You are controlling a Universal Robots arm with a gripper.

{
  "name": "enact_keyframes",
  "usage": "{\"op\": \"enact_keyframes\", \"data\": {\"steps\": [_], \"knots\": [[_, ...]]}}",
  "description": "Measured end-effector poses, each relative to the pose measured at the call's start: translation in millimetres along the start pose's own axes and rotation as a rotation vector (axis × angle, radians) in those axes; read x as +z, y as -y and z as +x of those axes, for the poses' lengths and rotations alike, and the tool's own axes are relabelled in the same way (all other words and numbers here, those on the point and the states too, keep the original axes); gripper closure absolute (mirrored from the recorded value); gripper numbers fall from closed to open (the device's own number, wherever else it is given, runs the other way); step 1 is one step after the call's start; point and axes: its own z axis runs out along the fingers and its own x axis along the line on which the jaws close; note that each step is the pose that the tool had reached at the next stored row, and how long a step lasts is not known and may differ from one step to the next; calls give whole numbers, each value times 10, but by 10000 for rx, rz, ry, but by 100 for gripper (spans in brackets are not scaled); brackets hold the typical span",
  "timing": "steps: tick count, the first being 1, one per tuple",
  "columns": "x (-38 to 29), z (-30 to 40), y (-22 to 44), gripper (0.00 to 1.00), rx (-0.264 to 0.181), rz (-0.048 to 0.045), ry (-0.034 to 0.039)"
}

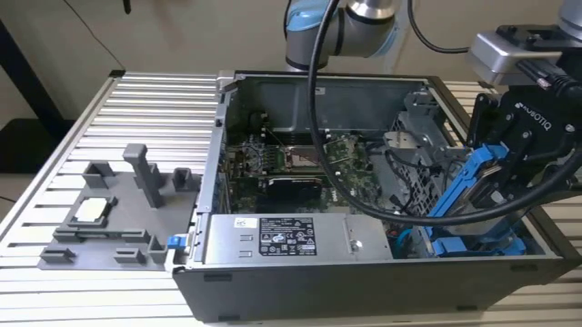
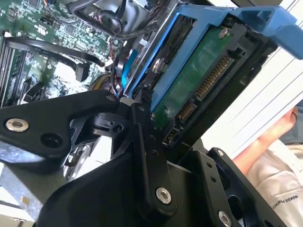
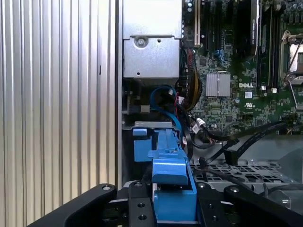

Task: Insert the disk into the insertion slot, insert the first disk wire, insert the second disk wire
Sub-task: 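Insert the disk into the insertion slot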

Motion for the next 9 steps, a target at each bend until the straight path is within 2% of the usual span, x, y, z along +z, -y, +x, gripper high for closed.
{"op": "enact_keyframes", "data": {"steps": [9], "knots": [[164,-5,5,67,0,0,4]]}}
